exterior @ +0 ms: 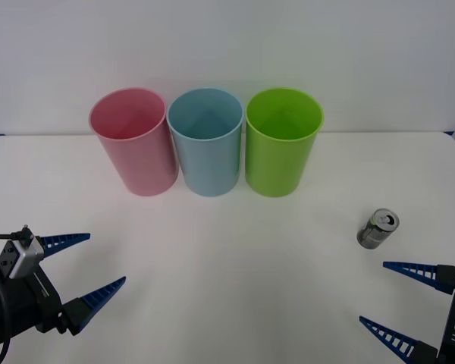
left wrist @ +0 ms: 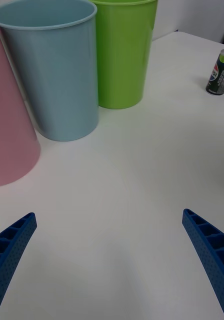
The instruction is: Put cans in the blue bin and PET bottles in the pink bin and trash in the green bin.
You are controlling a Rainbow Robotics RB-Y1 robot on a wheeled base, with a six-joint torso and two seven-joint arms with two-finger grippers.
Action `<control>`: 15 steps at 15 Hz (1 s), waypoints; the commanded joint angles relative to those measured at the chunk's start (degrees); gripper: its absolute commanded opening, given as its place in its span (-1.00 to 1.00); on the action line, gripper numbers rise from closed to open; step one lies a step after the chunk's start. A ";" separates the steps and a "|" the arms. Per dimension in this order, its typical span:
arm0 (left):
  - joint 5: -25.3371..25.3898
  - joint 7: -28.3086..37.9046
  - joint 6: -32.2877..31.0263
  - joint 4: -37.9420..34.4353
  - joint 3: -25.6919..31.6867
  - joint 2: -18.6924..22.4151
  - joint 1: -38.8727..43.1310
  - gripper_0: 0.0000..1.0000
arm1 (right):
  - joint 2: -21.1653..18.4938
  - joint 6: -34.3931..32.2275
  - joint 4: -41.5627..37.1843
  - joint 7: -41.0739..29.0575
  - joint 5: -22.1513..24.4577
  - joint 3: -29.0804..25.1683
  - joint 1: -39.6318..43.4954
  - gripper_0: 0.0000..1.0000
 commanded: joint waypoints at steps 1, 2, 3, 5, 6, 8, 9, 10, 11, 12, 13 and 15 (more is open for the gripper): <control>0.00 0.00 0.00 0.00 0.00 0.00 0.00 1.00 | 0.00 0.00 0.00 0.00 0.00 0.00 0.00 1.00; 0.00 0.00 0.00 0.00 0.00 0.00 0.00 1.00 | 0.00 0.00 0.00 0.00 0.00 0.00 0.00 1.00; 0.00 0.00 0.00 0.00 0.00 0.00 0.00 1.00 | 0.00 0.00 0.00 0.00 0.00 0.00 0.00 1.00; 0.00 0.00 0.00 0.00 0.00 0.00 0.00 1.00 | 0.00 0.00 0.00 0.00 0.00 0.00 0.00 1.00; 0.00 0.00 0.00 0.00 0.00 0.00 0.00 1.00 | 0.00 0.00 0.00 0.00 0.00 0.00 0.00 1.00; 0.00 0.00 0.00 0.00 0.00 0.00 0.00 1.00 | 0.00 0.00 0.00 0.00 0.00 0.00 0.00 1.00; 0.00 0.00 0.00 0.00 0.00 0.00 0.00 1.00 | 0.88 -0.26 -0.18 0.00 -0.18 -0.35 -0.09 1.00; 0.00 0.00 0.00 0.00 0.00 0.00 0.00 1.00 | 1.05 -0.35 -0.18 0.18 -0.35 -0.88 -0.09 1.00; 0.00 0.00 0.00 0.00 0.00 0.00 0.00 1.00 | 1.14 -0.70 -0.79 0.35 -1.14 -2.29 -0.09 1.00; 0.00 0.00 0.00 0.00 0.00 0.00 0.00 1.00 | 1.05 -0.79 -1.14 0.00 -2.11 -3.52 0.88 1.00; 0.00 0.00 0.00 0.00 0.00 0.00 0.00 1.00 | 1.05 -0.88 -0.97 0.26 -2.72 -4.39 1.41 1.00; 0.00 0.00 0.00 0.00 0.00 0.00 0.00 1.00 | 1.05 -0.79 0.09 0.35 -4.22 -6.33 2.37 1.00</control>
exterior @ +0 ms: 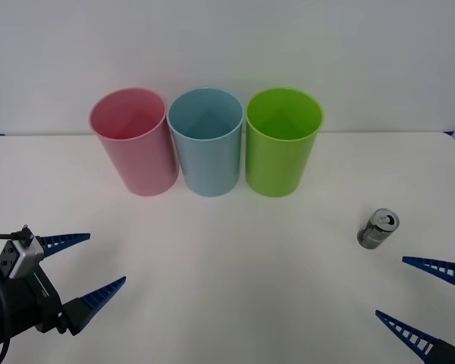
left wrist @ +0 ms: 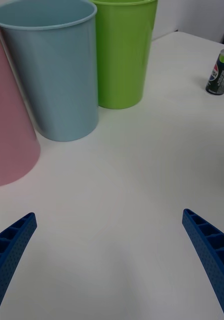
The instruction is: Put cans in the blue bin and PET bottles in the pink bin and trash in the green bin.
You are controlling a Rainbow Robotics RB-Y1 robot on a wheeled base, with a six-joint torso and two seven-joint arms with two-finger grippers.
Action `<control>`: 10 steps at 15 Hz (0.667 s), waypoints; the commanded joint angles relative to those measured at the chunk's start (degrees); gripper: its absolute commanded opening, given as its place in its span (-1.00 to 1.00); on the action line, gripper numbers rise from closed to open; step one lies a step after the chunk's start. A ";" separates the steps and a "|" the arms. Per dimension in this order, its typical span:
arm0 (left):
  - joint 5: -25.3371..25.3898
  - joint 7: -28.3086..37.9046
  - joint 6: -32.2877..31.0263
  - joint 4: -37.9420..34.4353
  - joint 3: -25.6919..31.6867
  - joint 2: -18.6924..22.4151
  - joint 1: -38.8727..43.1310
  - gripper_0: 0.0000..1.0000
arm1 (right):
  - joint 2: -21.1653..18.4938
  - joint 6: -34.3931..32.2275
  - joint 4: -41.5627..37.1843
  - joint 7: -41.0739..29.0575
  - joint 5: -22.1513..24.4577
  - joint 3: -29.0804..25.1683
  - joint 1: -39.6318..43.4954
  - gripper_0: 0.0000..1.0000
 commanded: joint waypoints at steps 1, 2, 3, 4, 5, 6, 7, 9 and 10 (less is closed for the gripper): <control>0.00 0.00 0.00 -0.01 0.00 0.00 0.00 1.00 | -0.01 -0.39 2.34 0.20 -1.35 -3.26 1.00 1.00; 0.00 0.00 0.00 -0.01 0.00 0.00 0.00 1.00 | -0.01 -0.48 4.01 0.47 -1.53 -3.96 1.09 1.00; 0.00 0.00 0.00 -0.01 0.00 0.00 0.00 1.00 | -0.01 -0.74 6.03 1.08 -1.53 -4.75 0.92 1.00; 0.00 0.00 0.00 -0.01 0.00 0.00 0.00 1.00 | -0.01 -0.74 7.44 1.61 -1.53 -5.10 0.74 1.00; 0.00 0.00 0.00 -0.01 0.00 0.00 0.00 1.00 | -0.01 -0.74 8.49 2.14 -1.53 -5.54 0.65 1.00; 0.00 0.00 0.00 -0.01 0.00 0.00 0.00 1.00 | -0.01 -0.74 9.81 2.84 -1.44 -5.89 0.48 1.00; 0.00 0.00 0.00 -0.01 0.00 0.00 0.00 1.00 | -0.01 -0.74 11.04 3.54 -1.44 -5.98 0.30 1.00; 0.00 0.00 0.00 -0.01 0.00 0.00 0.00 1.00 | -0.01 -0.48 13.85 5.13 -1.88 -6.16 -0.40 1.00; 0.00 0.00 0.00 -0.01 0.00 0.00 0.00 1.00 | 0.08 -0.22 15.44 7.41 -2.67 -6.24 -0.75 1.00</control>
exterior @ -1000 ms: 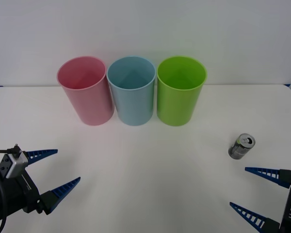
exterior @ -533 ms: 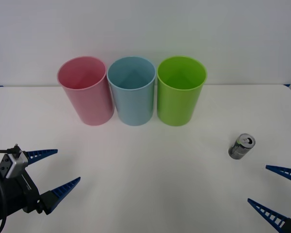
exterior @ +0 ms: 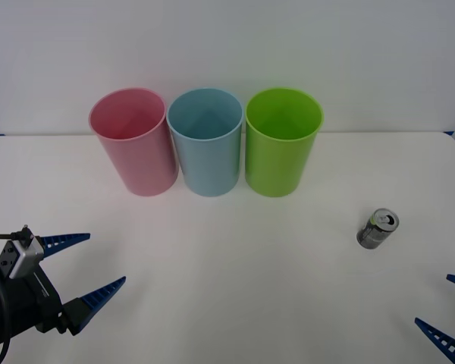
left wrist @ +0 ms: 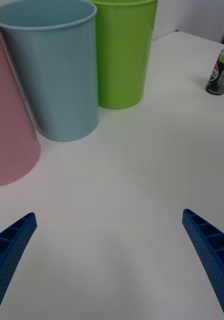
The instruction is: Put cans in the blue bin and PET bottles in the pink bin and trash in the green bin.
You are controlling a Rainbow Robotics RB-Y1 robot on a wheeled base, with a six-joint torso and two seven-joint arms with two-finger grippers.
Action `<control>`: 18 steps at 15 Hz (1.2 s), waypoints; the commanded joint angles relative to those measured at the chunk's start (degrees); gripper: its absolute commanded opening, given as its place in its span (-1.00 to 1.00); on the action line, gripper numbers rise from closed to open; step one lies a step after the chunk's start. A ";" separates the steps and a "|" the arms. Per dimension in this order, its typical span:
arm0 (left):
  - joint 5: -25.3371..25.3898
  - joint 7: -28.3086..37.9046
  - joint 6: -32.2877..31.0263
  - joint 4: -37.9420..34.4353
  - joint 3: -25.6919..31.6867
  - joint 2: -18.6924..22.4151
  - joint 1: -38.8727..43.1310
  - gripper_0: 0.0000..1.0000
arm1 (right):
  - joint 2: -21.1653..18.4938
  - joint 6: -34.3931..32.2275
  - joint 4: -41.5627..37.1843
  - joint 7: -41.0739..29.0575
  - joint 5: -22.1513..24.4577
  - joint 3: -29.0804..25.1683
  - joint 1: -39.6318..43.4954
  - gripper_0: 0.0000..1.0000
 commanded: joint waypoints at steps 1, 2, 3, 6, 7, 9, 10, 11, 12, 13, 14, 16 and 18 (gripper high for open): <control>0.00 0.00 -0.01 -0.01 0.00 0.00 0.00 1.00 | 0.08 0.72 4.63 4.60 -1.64 0.06 -1.22 1.00; 0.00 0.00 -0.01 -0.01 0.00 0.00 0.00 1.00 | 0.08 0.80 6.65 5.39 -1.91 -0.02 -1.84 1.00; 0.00 0.00 -0.01 -0.01 0.00 0.00 0.00 1.00 | 0.08 1.07 8.58 6.09 -1.82 0.15 -2.80 1.00; 0.00 0.00 -0.01 -0.01 0.00 0.00 0.00 1.00 | 0.08 4.14 13.15 7.67 -2.34 3.05 -5.27 1.00; 0.00 0.00 -0.01 -0.01 0.00 0.00 0.00 1.00 | 0.08 5.81 15.08 8.64 -3.93 4.90 -5.79 1.00; 0.00 0.00 -0.01 -0.01 0.00 0.00 0.00 1.00 | 0.08 9.42 18.34 12.24 -5.51 7.01 -8.17 1.00; 0.00 0.00 -0.01 -0.01 0.00 0.00 0.00 1.00 | 0.08 9.59 19.48 12.33 -5.42 7.09 -9.04 1.00; 0.00 0.00 -0.01 -0.01 0.00 0.00 0.00 1.00 | 0.08 9.94 20.45 12.51 -5.60 7.36 -10.10 1.00; 0.00 0.00 -0.01 -0.01 0.00 0.00 0.00 1.00 | 0.17 11.44 20.97 12.77 -5.86 7.97 -11.07 1.00; 0.00 0.00 -0.01 -0.01 0.00 0.00 0.00 1.00 | 0.17 12.67 21.68 13.30 -6.30 8.76 -11.77 1.00; 0.00 0.00 -0.01 -0.01 0.00 0.00 0.00 1.00 | 0.17 13.81 22.38 14.00 -7.35 9.91 -12.47 1.00; 0.00 0.00 -0.01 -0.01 0.00 0.00 0.00 1.00 | 0.43 16.45 23.43 17.52 -9.64 11.40 -13.61 1.00; 0.00 0.00 -0.01 -0.01 0.00 0.00 0.00 1.00 | 1.58 17.24 23.96 17.69 -9.64 11.93 -14.49 1.00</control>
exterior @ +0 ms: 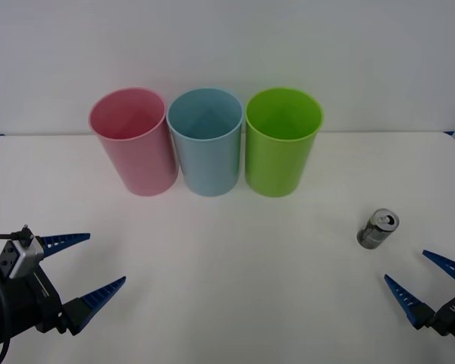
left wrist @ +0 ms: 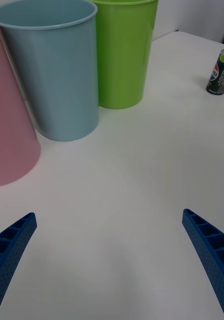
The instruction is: Put cans in the blue bin and PET bottles in the pink bin and trash in the green bin.
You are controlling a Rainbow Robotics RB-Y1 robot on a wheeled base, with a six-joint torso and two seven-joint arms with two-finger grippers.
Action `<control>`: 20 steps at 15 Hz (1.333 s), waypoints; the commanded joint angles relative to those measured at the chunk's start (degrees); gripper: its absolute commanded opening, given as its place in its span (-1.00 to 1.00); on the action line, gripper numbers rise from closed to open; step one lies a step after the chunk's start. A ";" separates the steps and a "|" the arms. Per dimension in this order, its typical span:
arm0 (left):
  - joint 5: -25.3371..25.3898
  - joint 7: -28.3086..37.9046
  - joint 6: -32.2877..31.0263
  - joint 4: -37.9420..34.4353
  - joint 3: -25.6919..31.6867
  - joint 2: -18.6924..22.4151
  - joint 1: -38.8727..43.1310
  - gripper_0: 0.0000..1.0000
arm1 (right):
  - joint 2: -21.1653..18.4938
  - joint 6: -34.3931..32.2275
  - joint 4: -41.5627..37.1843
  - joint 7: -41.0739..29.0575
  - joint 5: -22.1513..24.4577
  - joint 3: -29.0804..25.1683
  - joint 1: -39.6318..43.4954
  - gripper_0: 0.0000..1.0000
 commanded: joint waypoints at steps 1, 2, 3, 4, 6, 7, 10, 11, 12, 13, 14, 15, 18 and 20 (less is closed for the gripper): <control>0.00 0.00 -0.01 -0.01 0.00 0.00 0.00 1.00 | 1.84 1.41 0.45 0.71 -0.09 0.38 -1.00 1.00; 0.00 0.00 -0.01 -0.01 0.00 0.00 0.00 1.00 | 2.55 2.20 0.45 0.97 -0.09 0.73 -1.26 1.00; 0.00 0.00 -0.01 -0.01 0.00 0.00 0.00 1.00 | 3.43 3.00 0.45 1.15 -0.09 0.99 -1.53 1.00; 0.00 0.00 -0.01 -0.01 0.00 0.00 0.00 1.00 | 4.13 3.52 0.45 1.41 -0.09 1.17 -1.70 1.00; 0.00 0.00 -0.01 -0.01 0.00 0.00 0.00 1.00 | 5.18 4.49 0.45 1.76 -0.09 1.25 -2.32 1.00; 0.00 0.00 -0.01 -0.01 0.00 0.00 0.00 1.00 | 5.62 5.19 0.45 1.85 -0.09 1.43 -2.76 1.00; 0.00 0.00 -0.01 -0.01 0.00 0.00 0.00 1.00 | 6.24 7.30 0.45 2.11 -0.09 2.22 -3.99 1.00; 0.00 0.00 -0.01 -0.01 0.00 0.00 0.00 1.00 | 6.33 7.83 0.45 2.20 -0.09 2.48 -4.34 1.00; 0.00 0.00 -0.01 -0.01 0.00 0.00 0.00 1.00 | 6.41 8.44 0.45 2.29 -0.18 2.84 -4.69 1.00; 0.00 0.00 -0.01 -0.01 0.00 0.00 0.00 1.00 | 6.50 9.41 0.45 2.29 -0.09 3.28 -5.13 1.00; 0.00 0.00 -0.01 -0.01 0.00 0.00 0.00 1.00 | 6.50 10.20 0.45 2.29 -0.09 3.63 -5.40 1.00; 0.00 0.00 -0.01 -0.01 0.00 0.00 0.00 1.00 | 6.50 10.91 0.45 2.29 -0.09 4.07 -5.83 1.00; 0.00 0.00 -0.01 -0.01 0.00 0.00 0.00 1.00 | 6.59 13.02 0.45 2.11 -0.09 5.03 -6.80 1.00; 0.00 0.00 -0.01 -0.01 0.00 0.00 0.00 1.00 | 6.59 14.51 0.45 1.94 -0.09 5.74 -7.50 1.00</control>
